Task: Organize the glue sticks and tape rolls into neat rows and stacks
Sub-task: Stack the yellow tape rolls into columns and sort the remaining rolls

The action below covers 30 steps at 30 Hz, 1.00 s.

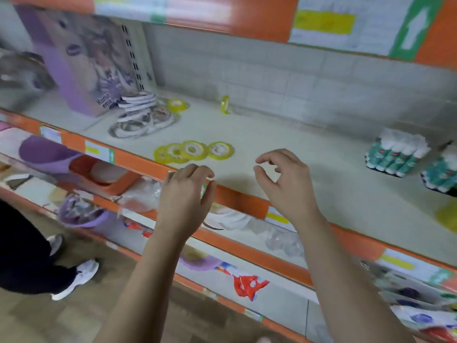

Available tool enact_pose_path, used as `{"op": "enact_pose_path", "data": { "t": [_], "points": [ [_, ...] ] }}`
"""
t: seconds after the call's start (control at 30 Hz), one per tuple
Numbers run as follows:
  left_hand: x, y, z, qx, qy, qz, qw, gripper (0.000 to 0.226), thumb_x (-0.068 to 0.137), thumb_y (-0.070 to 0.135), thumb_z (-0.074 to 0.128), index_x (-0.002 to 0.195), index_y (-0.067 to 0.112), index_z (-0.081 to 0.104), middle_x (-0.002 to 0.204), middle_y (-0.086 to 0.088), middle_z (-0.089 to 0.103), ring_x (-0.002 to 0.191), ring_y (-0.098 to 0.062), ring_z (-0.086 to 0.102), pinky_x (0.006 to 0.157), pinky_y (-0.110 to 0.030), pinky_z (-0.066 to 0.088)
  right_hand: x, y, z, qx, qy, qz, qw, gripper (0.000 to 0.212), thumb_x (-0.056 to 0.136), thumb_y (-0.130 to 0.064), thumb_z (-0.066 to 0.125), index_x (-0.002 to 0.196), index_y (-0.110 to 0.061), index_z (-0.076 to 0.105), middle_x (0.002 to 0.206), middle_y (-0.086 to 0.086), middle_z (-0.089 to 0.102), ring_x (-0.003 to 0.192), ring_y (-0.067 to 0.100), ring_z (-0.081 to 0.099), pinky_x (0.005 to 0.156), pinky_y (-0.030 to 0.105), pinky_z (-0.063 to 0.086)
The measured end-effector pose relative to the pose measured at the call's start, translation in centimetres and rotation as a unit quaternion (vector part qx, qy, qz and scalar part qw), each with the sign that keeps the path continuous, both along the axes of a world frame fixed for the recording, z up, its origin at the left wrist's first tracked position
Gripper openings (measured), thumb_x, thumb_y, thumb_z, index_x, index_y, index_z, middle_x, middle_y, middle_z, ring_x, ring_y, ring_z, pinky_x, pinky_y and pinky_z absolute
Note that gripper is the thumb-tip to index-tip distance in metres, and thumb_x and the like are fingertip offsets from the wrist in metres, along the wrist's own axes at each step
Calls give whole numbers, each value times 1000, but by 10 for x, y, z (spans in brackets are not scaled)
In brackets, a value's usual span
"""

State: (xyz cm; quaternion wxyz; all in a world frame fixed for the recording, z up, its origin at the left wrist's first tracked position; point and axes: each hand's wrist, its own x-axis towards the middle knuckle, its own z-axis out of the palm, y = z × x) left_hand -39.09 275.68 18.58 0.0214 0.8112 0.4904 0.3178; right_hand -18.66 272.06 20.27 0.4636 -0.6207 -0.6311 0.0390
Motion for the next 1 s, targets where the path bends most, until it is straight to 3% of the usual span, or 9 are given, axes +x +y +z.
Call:
{"op": "enact_pose_path", "data": {
  "t": [0.2, 0.4, 0.57, 0.73, 0.9, 1.0],
  "points": [
    [-27, 38, -12, -13, -29, 21, 999, 18, 87, 26, 56, 96, 16, 68, 94, 1, 67, 85, -28, 64, 76, -32, 35, -22, 52, -13, -72, -30, 29, 997, 10, 84, -21, 68, 93, -16, 70, 99, -1, 63, 95, 18, 59, 85, 30, 46],
    [-43, 69, -19, -13, -47, 35, 998, 19, 88, 27, 54, 93, 15, 67, 92, -2, 64, 82, -30, 61, 74, -41, 48, -34, 91, -17, -99, -47, 53, 993, 10, 85, -20, 69, 95, -17, 70, 101, -3, 62, 100, 20, 59, 90, 32, 46],
    [-60, 91, -26, -18, -60, 38, 997, 24, 88, 30, 50, 93, 14, 67, 93, -4, 61, 85, -32, 60, 73, -45, 49, -56, 113, -23, -99, -51, 64, 992, 9, 85, -20, 69, 93, -16, 70, 97, -4, 61, 89, 15, 55, 80, 27, 44],
    [-74, 111, -25, -7, -64, 13, 998, 21, 87, 27, 52, 91, 12, 68, 92, -4, 61, 83, -31, 58, 73, -44, 48, -79, 125, -31, -120, -61, 64, 989, 17, 84, -25, 71, 97, -15, 71, 95, -1, 59, 80, 12, 51, 78, 32, 48],
    [-83, 132, -23, -6, -64, -45, 997, 19, 87, 26, 56, 92, 12, 69, 92, -3, 60, 84, -30, 59, 74, -45, 49, -96, 127, -35, -134, -92, 28, 986, 32, 79, -38, 64, 98, -15, 74, 96, 3, 59, 93, 27, 59, 85, 38, 51],
    [-84, 139, -24, -23, -35, -85, 996, 20, 85, 27, 61, 96, 13, 69, 94, -3, 59, 86, -29, 59, 74, -44, 49, -98, 129, -39, -140, -118, 6, 983, 25, 80, -32, 73, 99, -16, 74, 98, 4, 58, 95, 31, 57, 85, 42, 51]
  ]
}}
